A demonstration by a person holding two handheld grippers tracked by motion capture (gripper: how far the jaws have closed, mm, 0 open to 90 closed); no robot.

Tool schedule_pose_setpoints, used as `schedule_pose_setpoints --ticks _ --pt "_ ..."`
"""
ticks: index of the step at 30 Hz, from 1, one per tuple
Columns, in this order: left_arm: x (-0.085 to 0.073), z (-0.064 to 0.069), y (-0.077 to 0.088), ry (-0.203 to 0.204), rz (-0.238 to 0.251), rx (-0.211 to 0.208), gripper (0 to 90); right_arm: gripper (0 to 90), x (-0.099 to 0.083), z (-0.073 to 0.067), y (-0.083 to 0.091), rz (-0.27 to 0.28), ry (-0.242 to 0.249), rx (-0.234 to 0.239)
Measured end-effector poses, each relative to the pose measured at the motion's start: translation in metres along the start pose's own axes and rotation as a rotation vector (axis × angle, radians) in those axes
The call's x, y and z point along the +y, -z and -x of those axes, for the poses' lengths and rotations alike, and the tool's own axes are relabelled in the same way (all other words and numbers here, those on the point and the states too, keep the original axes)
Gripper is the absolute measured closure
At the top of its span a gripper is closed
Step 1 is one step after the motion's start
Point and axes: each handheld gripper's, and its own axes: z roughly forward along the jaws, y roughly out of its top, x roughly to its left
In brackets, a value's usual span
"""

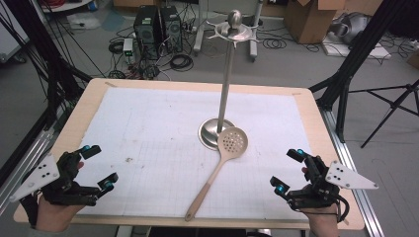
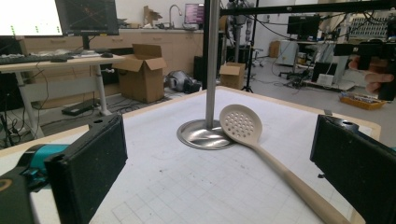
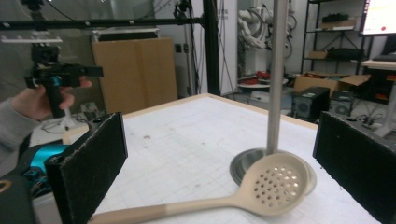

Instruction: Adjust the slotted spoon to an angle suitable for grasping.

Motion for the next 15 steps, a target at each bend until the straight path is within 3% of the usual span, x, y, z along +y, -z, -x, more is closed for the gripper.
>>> schedule_pose_setpoints --ticks 3,11,15 --pt "0.000 0.001 0.000 0.001 -0.003 -0.003 4.2 1.8 -0.002 -0.001 -0.005 -0.008 -0.005 0.024" --pt "0.000 0.002 -0.002 0.000 -0.001 -0.013 4.2 2.7 -0.008 -0.003 -0.020 -0.050 -0.010 0.029" --pt "-0.001 0.002 -0.002 0.001 -0.007 -0.011 4.2 12.0 -0.014 -0.002 -0.032 -0.076 -0.002 0.035"
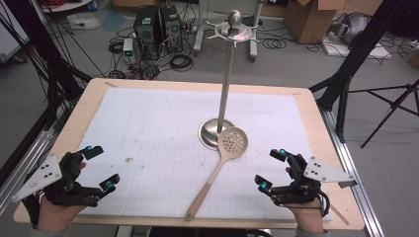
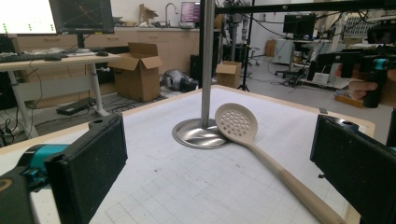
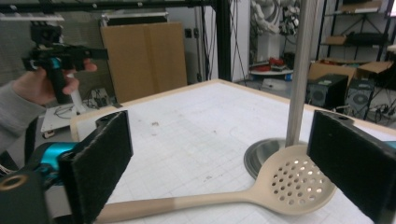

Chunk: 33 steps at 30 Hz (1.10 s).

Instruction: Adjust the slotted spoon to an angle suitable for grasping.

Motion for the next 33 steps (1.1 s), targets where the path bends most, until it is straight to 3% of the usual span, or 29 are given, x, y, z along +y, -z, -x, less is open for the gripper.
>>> schedule_pose_setpoints --ticks 1,3,4,5,6,8,9,10,11,12,15,21,33 --pt "0.000 0.000 0.000 0.002 -0.002 0.001 4.2 20.1 -0.004 0.002 -0.006 -0.016 -0.018 0.026" --pt "-0.001 0.001 0.000 0.003 -0.002 0.003 4.2 23.8 -0.006 0.003 -0.009 -0.018 -0.022 0.037" --pt "-0.001 0.001 0.001 0.003 -0.004 0.003 4.2 32.9 -0.009 0.005 -0.016 -0.042 -0.029 0.044" --pt "-0.001 0.001 0.001 0.003 -0.004 0.003 4.2 32.9 -0.009 0.005 -0.016 -0.042 -0.029 0.044" --pt "-0.002 0.001 0.002 0.003 -0.011 0.007 4.2 41.2 -0.012 0.005 -0.022 -0.049 -0.015 0.062" --pt "-0.003 0.001 0.003 0.006 -0.011 0.011 4.2 45.0 -0.013 0.005 -0.025 -0.054 -0.012 0.066" --pt "-0.003 0.001 0.004 0.005 -0.007 0.015 4.2 55.1 -0.014 0.004 -0.031 -0.080 0.010 0.072" --pt "-0.003 0.001 0.004 0.005 -0.007 0.015 4.2 55.1 -0.014 0.004 -0.031 -0.080 0.010 0.072" --pt "-0.003 0.001 0.005 0.005 0.002 0.021 4.2 66.1 -0.016 0.000 -0.036 -0.103 0.057 0.067" --pt "-0.003 0.001 0.005 0.005 0.002 0.021 4.2 66.1 -0.016 0.000 -0.036 -0.103 0.057 0.067" --pt "-0.003 0.002 0.007 0.004 0.009 0.024 4.2 79.2 -0.020 -0.002 -0.048 -0.147 0.072 0.079" --pt "-0.003 0.002 0.008 0.000 0.006 0.028 4.2 89.1 -0.026 -0.003 -0.066 -0.183 0.063 0.114" --pt "-0.004 0.002 0.004 -0.005 -0.008 0.016 4.2 89.6 -0.037 -0.003 -0.105 -0.300 0.095 0.165"
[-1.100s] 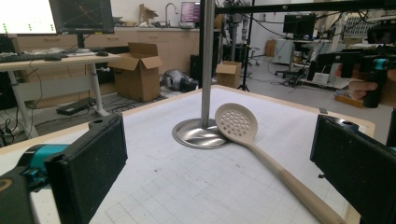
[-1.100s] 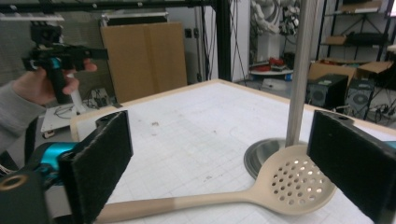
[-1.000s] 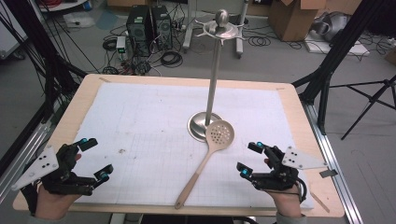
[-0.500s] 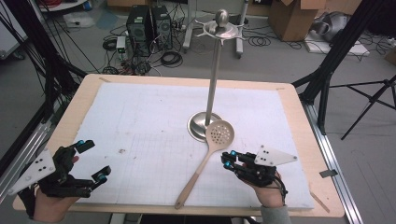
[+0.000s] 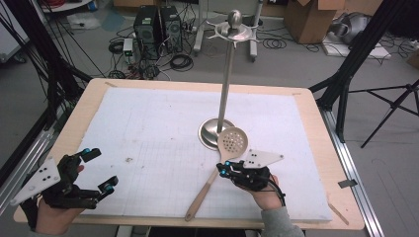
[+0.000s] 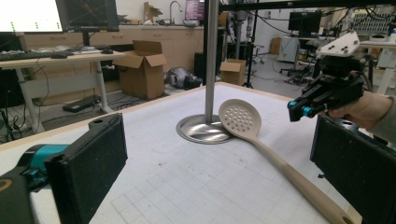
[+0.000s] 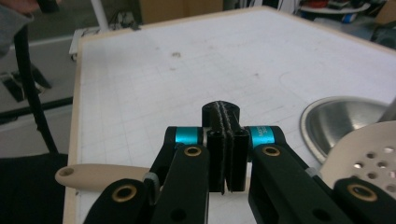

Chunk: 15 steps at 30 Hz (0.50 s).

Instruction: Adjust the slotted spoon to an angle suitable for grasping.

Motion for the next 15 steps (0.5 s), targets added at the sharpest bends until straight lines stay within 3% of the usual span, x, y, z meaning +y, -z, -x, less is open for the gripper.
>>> schedule_pose_setpoints --ticks 2,8,11,15 --pt "-0.001 0.001 -0.002 0.000 -0.007 -0.004 4.2 89.6 -0.001 0.001 -0.010 -0.037 0.012 0.008" --pt "-0.002 0.001 -0.003 0.002 -0.011 -0.008 4.2 89.6 -0.010 0.000 -0.026 -0.072 -0.003 0.006" --pt "-0.003 0.001 -0.004 0.004 -0.018 -0.010 4.2 89.6 -0.013 0.001 -0.037 -0.124 0.001 0.012" --pt "-0.004 0.001 -0.004 0.007 -0.018 -0.010 4.2 89.5 -0.013 0.003 -0.044 -0.141 -0.007 0.014"
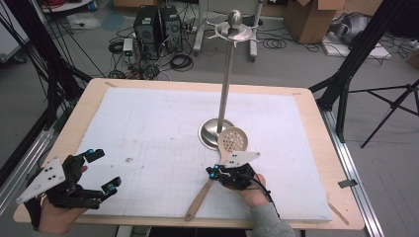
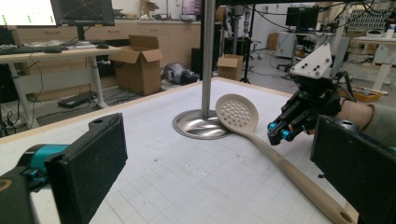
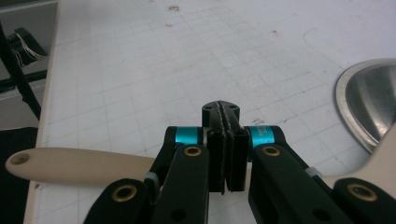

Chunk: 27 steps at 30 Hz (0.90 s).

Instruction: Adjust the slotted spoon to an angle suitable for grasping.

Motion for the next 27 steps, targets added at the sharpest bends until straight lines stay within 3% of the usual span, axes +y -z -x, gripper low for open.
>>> schedule_pose_setpoints --ticks 8,12,18,27 --pt "-0.002 0.000 -0.001 -0.001 -0.008 0.000 4.3 89.5 -0.003 0.009 -0.012 -0.040 -0.029 -0.007" --pt "-0.002 -0.001 -0.001 0.004 -0.008 0.005 4.3 89.6 -0.003 0.013 -0.016 -0.064 -0.051 -0.040" --pt "-0.003 -0.003 0.000 0.010 -0.008 0.008 4.2 89.6 -0.002 0.010 -0.022 -0.127 -0.032 -0.072" --pt "-0.004 -0.002 -0.001 0.016 -0.012 0.004 4.2 89.7 -0.003 0.010 -0.017 -0.139 -0.035 -0.074"
